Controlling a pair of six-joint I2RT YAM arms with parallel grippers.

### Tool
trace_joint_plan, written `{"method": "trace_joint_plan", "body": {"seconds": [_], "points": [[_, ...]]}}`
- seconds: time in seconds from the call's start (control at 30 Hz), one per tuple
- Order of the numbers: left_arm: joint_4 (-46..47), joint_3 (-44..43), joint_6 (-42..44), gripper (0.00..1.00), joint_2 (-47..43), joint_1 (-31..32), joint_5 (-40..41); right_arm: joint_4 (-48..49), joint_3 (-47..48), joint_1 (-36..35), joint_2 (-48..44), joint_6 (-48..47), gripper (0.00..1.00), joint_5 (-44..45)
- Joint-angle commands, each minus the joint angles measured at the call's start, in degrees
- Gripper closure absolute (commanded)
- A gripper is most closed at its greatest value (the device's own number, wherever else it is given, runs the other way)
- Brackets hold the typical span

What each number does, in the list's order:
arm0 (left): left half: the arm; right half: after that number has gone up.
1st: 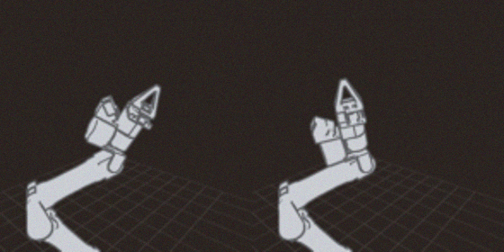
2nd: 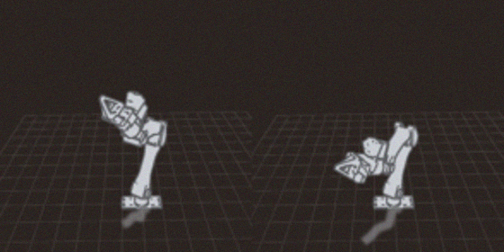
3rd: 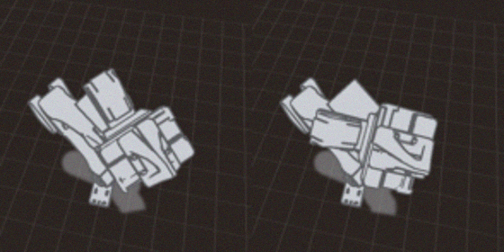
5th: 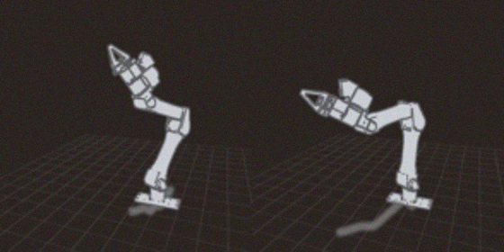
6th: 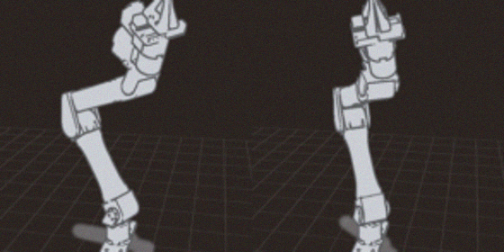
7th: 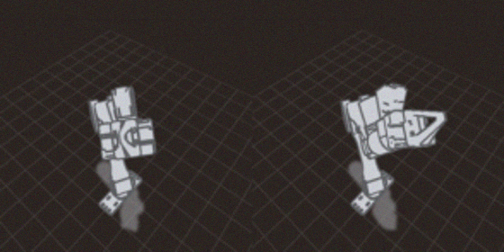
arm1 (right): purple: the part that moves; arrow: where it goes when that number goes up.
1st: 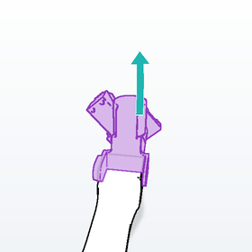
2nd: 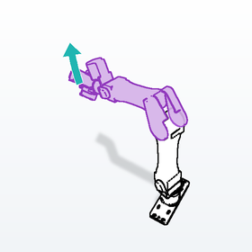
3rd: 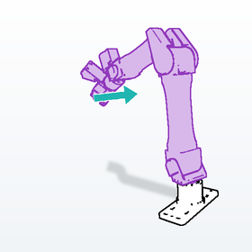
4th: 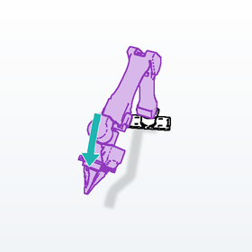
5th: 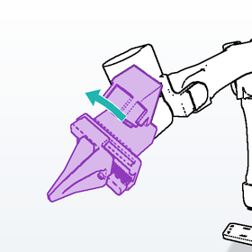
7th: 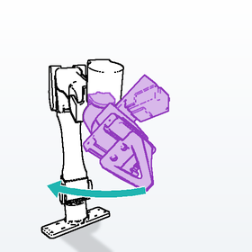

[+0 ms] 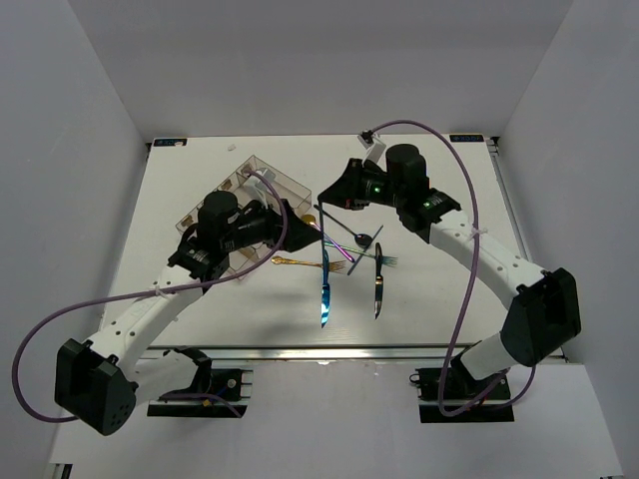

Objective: Sort the eating utensils into containers

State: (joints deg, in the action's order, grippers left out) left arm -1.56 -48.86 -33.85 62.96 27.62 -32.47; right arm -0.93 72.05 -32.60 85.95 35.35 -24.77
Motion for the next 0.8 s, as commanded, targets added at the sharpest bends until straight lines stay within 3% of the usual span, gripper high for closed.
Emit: {"method": "trace_joint_plan", "body": {"seconds": [0.0, 0.27, 0.37, 0.5, 0.63, 0.77], "points": [[0.1, -0.8, 0.8, 0.05, -0.2, 0.5, 2.8, 6.5, -0.9, -2.5, -4.6, -0.5, 1.00, 0.8], [5.5, -0.1, -2.0, 0.19, 0.3, 0.9, 2.5, 10.9, -4.1, -5.0, -5.2, 2.2, 1.00, -0.9], [5.6, -0.2, -2.2, 0.29, 1.0, 0.9, 2.9, 12.9, -4.8, -5.8, -5.1, 3.5, 1.00, -1.8], [5.4, -0.3, -2.5, 0.91, 1.5, 0.9, 4.3, 13.4, -4.7, -6.4, -3.9, 3.9, 1.00, -2.1], [2.3, -0.7, -1.8, 1.00, 2.0, 0.9, 9.0, 13.8, -4.5, -6.3, -4.0, 4.0, 1.00, -2.6], [0.2, -1.3, -2.3, 1.00, 3.6, 0.9, 12.5, 12.7, -3.2, -6.2, -4.0, 3.4, 1.00, -2.5]]}}
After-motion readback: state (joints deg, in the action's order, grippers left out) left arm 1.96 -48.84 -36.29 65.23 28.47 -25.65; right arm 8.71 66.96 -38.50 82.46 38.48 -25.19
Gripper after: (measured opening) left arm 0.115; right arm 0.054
